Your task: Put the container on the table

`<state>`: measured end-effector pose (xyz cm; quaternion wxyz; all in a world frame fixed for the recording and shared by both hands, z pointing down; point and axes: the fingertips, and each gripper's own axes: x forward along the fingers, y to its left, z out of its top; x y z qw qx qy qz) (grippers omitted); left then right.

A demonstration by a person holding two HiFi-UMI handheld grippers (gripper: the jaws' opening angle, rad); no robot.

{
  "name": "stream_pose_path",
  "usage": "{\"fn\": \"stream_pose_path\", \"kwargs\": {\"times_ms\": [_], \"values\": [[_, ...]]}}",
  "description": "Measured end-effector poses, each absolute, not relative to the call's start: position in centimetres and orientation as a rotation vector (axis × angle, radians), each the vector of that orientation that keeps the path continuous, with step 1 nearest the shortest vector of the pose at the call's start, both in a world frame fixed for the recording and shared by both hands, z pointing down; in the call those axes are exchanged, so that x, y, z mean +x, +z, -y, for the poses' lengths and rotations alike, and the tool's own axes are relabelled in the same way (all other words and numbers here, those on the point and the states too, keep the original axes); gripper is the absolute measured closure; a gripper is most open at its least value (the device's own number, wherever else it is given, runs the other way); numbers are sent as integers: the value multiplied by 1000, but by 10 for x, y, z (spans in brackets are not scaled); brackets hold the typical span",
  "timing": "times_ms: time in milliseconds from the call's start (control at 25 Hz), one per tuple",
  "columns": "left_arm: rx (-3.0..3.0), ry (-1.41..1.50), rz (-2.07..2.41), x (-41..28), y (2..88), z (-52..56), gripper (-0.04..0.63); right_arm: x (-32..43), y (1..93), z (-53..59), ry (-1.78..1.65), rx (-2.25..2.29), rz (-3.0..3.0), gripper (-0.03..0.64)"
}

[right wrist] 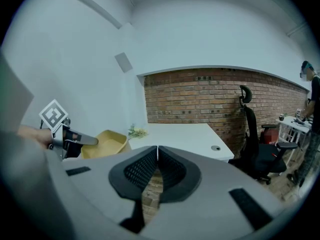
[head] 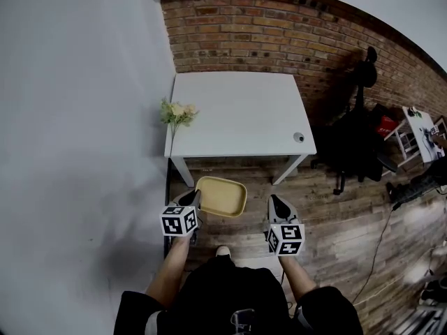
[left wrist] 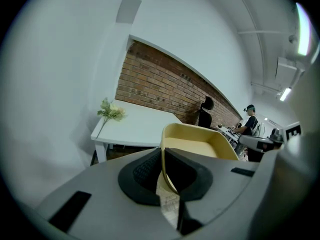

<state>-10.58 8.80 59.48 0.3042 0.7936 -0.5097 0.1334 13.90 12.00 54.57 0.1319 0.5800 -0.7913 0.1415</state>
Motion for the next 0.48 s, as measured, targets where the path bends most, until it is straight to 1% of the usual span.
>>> {"fn": "stream_pose_path", "kwargs": {"times_ms": [480], "values": [[2095, 351, 1331, -128, 605, -49, 568, 124, 547, -87, 413, 1716, 2270, 591]]}}
